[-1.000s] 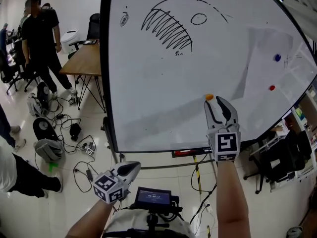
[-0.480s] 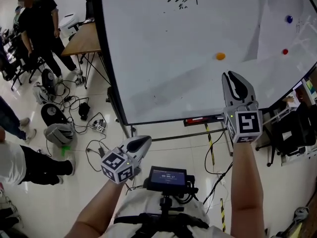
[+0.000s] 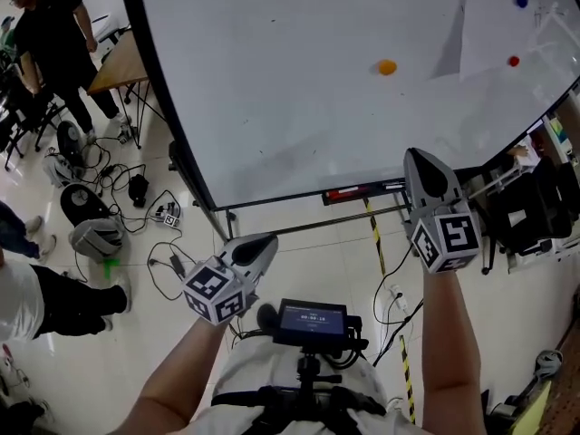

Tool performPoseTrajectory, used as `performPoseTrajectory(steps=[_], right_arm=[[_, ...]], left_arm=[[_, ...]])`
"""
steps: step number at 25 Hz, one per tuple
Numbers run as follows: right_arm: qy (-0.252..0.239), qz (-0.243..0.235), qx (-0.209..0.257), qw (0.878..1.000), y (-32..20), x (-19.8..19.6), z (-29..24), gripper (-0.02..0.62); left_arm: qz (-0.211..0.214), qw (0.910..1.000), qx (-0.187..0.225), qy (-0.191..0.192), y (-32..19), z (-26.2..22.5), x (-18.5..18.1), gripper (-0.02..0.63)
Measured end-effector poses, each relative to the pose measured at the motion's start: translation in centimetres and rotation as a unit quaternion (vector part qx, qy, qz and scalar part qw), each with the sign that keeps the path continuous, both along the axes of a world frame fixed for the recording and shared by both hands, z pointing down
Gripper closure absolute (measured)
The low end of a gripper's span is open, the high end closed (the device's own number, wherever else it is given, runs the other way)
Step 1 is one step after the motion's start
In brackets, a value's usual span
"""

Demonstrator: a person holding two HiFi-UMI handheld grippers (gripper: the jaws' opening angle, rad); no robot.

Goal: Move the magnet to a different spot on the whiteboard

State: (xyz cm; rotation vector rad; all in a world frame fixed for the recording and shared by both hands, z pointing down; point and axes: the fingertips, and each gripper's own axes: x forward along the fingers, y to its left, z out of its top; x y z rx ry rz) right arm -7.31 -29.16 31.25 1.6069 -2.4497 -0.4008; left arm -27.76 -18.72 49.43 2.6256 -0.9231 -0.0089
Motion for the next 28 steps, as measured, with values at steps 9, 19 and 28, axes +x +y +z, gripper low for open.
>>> performPoseTrajectory(steps=[9, 19, 28], right_arm=[[-0.056, -0.021, -0.023, 0.998, 6.0, 3.2, 2.8, 0.577], [-0.118, -0.027, -0.072, 0.990, 16.6, 13.7, 7.4, 0.578], [-0.169, -0.058, -0.110, 0.978, 25.5, 18.2, 10.4, 0.578]], left_arm=[[0.002, 0.9999, 0.006, -0.014, 4.4, -0.1, 3.5, 0.573], [0.017, 0.9994, 0.000, -0.031, 11.6, -0.2, 13.0, 0.572], [0.020, 0.9991, 0.009, -0.038, 17.5, -1.8, 18.5, 0.572]])
